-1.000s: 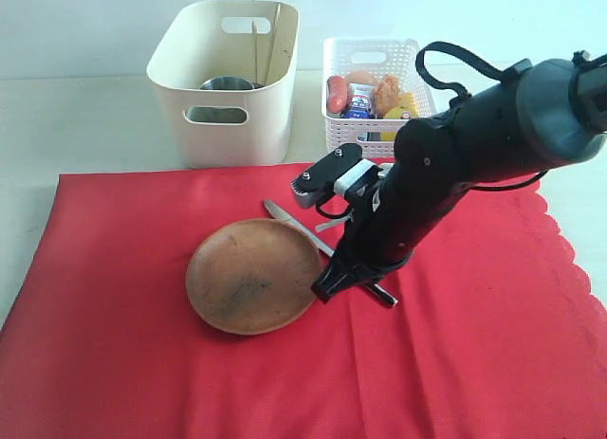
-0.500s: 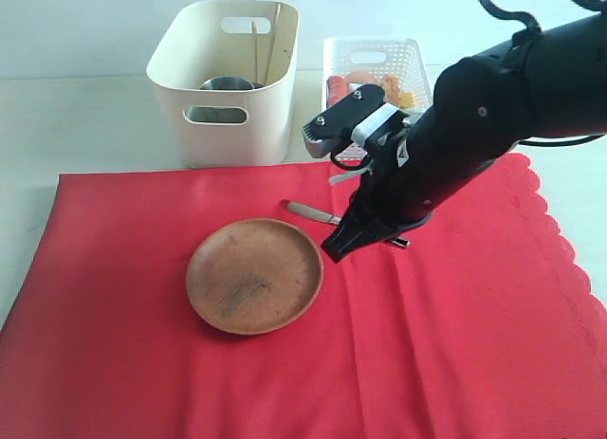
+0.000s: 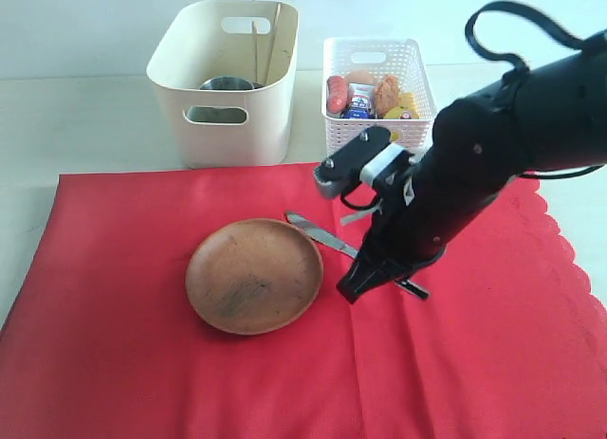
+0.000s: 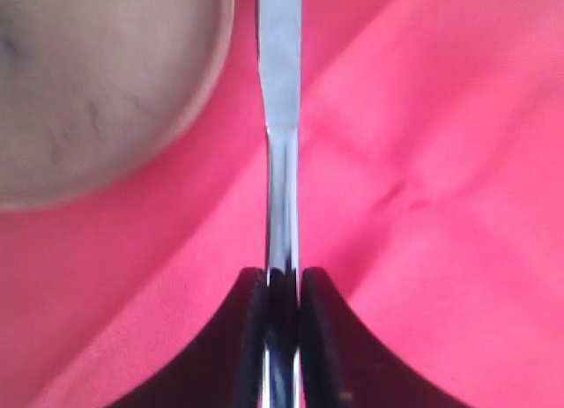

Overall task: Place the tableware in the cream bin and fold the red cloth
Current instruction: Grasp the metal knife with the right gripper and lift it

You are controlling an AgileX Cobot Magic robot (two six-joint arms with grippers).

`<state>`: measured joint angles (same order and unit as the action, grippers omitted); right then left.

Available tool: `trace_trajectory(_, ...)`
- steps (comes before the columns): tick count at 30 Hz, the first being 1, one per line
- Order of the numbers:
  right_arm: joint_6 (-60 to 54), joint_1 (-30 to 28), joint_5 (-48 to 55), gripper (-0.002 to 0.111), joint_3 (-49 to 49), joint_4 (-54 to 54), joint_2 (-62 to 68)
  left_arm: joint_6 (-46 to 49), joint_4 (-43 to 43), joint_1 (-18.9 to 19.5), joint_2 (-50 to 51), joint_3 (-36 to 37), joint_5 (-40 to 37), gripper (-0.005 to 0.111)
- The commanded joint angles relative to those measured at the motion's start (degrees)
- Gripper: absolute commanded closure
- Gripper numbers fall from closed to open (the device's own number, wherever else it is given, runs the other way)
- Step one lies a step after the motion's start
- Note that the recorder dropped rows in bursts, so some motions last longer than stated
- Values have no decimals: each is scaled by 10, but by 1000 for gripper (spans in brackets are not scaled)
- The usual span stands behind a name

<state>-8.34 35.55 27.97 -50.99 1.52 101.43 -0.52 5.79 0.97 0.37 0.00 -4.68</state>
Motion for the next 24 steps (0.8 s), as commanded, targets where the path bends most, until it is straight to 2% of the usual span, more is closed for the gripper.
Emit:
trace_trajectory(1, 0, -3, -12, 108, 6, -4, 44, -2, 1, 1, -4, 0, -1, 107)
trace_trajectory(5, 23, -3, -23, 108, 6, -3, 62, -2, 1, 1, -4, 0, -1, 107)
trace_trajectory(8, 33, -3, -28, 102, 6, -3, 65, -2, 1, 1, -4, 0, -1, 107)
trace_trajectory(16, 38, -3, -3, 66, -24, -1, 51, -2, 1, 1, -4, 0, -1, 107)
trace_trajectory(24, -4, -3, 13, 65, -44, 50, 20, -2, 1, 1, -4, 0, -1, 107)
